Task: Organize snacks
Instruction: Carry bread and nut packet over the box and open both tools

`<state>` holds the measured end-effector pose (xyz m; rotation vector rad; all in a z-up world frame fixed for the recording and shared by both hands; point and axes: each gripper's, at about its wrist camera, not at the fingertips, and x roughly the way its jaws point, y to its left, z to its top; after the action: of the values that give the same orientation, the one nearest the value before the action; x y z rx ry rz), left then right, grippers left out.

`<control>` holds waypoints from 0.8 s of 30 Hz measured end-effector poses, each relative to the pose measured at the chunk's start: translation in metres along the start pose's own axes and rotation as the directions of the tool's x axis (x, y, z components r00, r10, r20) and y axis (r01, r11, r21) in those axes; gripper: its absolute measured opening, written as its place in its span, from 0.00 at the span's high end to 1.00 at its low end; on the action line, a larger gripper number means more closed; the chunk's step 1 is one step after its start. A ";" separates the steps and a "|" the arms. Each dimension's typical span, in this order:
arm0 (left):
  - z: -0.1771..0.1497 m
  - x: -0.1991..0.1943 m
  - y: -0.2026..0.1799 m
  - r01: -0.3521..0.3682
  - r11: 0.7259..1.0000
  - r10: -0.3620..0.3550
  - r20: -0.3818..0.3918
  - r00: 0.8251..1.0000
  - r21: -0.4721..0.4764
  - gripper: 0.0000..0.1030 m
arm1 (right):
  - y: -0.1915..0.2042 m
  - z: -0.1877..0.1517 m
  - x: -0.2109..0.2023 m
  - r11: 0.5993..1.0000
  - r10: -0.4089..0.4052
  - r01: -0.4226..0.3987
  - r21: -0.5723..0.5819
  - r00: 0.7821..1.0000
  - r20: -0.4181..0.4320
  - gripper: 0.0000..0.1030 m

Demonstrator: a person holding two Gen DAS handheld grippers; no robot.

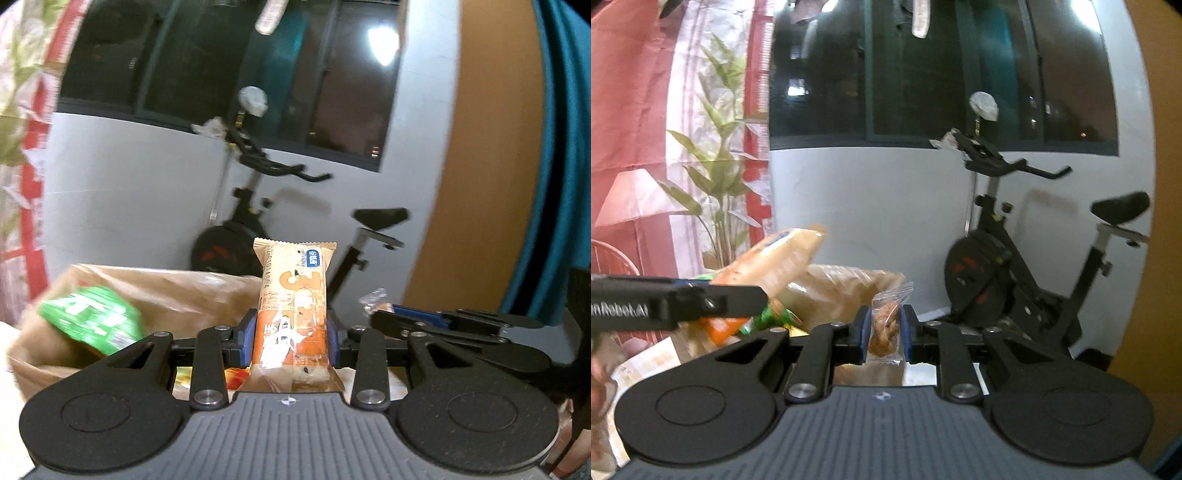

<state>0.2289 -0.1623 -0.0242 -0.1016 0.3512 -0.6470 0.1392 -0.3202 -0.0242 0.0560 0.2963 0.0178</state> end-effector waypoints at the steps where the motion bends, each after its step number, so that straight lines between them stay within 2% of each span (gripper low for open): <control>1: 0.003 0.002 0.009 -0.023 1.000 0.023 -0.002 1.000 -0.007 0.62 | 0.004 0.003 0.006 1.000 0.005 -0.005 -0.010 1.000 0.000 0.82; 4: 0.007 0.008 0.034 -0.081 0.996 0.081 -0.021 0.997 -0.029 0.62 | 0.018 0.007 0.030 0.999 0.020 -0.021 -0.030 1.000 -0.014 0.82; 8: 0.005 0.009 0.064 -0.139 0.990 0.137 -0.058 0.989 -0.031 0.62 | 0.030 0.009 0.063 0.999 0.043 -0.042 0.012 0.998 -0.052 0.82; 10: 0.001 0.021 0.071 -0.163 0.986 0.161 -0.078 0.984 -0.021 0.62 | 0.038 0.008 0.080 0.999 0.046 -0.044 0.022 0.996 -0.078 0.82; 16: 0.000 0.021 0.081 -0.175 0.985 0.174 -0.070 0.982 0.005 0.60 | 0.054 -0.003 0.116 0.999 0.039 -0.036 0.021 0.986 -0.159 0.81; 17: 0.000 0.018 0.084 -0.172 0.985 0.172 -0.063 0.983 0.010 0.50 | 0.056 -0.004 0.120 1.000 0.030 -0.028 0.014 0.985 -0.172 0.81; 18: 0.000 0.018 0.084 -0.171 0.985 0.172 -0.056 0.984 0.013 0.36 | 0.057 -0.005 0.123 1.000 0.023 -0.021 0.013 0.983 -0.181 0.81; 19: 0.002 0.015 0.084 -0.171 0.985 0.171 -0.045 0.984 0.012 0.30 | 0.057 -0.006 0.124 1.000 0.023 -0.020 0.019 0.982 -0.186 0.78; 22: 0.006 0.011 0.086 -0.168 0.986 0.168 -0.019 0.986 0.015 0.23 | 0.054 -0.007 0.120 0.999 0.025 -0.020 0.029 0.982 -0.187 0.68; 24: 0.009 0.009 0.086 -0.181 0.983 0.181 -0.022 0.983 0.015 0.20 | 0.053 -0.006 0.114 1.000 0.021 -0.018 0.019 0.984 -0.179 0.65</control>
<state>0.2878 -0.0990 -0.0361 -0.0486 0.3735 -0.4707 0.2462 -0.2640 -0.0599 0.0744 0.4762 0.0401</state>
